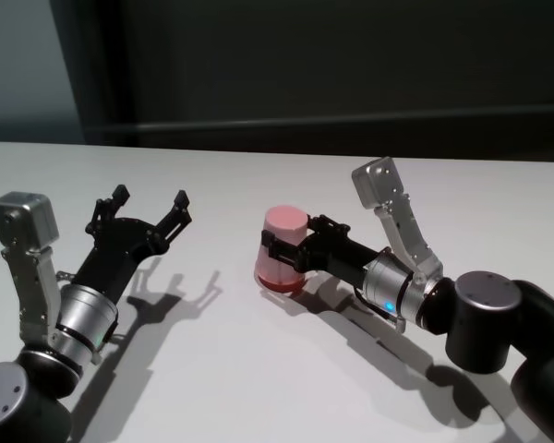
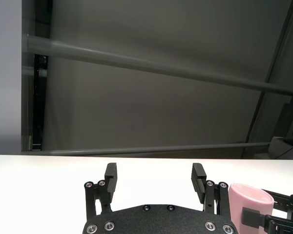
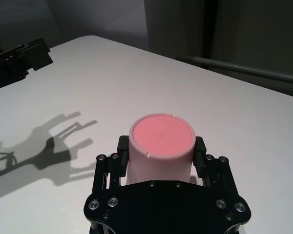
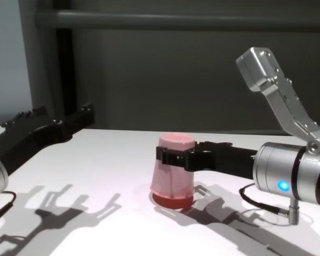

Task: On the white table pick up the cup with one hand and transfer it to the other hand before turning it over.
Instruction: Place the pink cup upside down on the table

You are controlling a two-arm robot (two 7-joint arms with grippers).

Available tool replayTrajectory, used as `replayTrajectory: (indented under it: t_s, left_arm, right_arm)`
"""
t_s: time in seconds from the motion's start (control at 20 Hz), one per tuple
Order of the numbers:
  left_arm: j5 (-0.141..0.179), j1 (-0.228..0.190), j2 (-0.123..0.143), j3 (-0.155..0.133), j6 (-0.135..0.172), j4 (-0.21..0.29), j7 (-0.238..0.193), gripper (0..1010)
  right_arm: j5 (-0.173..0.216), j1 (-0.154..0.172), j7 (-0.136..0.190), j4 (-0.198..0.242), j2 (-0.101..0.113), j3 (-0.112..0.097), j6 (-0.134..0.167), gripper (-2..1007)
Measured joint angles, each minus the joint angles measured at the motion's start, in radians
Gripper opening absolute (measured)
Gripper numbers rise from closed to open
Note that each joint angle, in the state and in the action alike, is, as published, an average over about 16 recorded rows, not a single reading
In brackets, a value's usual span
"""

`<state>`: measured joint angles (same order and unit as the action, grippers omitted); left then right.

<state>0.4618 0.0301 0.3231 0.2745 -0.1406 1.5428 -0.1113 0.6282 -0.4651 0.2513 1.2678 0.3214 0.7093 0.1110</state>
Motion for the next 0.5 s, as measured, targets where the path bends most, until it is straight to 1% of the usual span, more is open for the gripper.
replayTrajectory:
  t_s: [0.25,0.5]
  left_arm:
    - [0.000,0.000,0.000,0.000,0.000,0.000,0.000,1003]
    - [0.000,0.000,0.000,0.000,0.000,0.000,0.000,1003]
  right_arm:
    - [-0.008,0.007,0.005,0.002,-0.002,-0.009,0.009,760]
    - [-0.015,0.015,0.008,0.005,-0.004,-0.018,0.018,799]
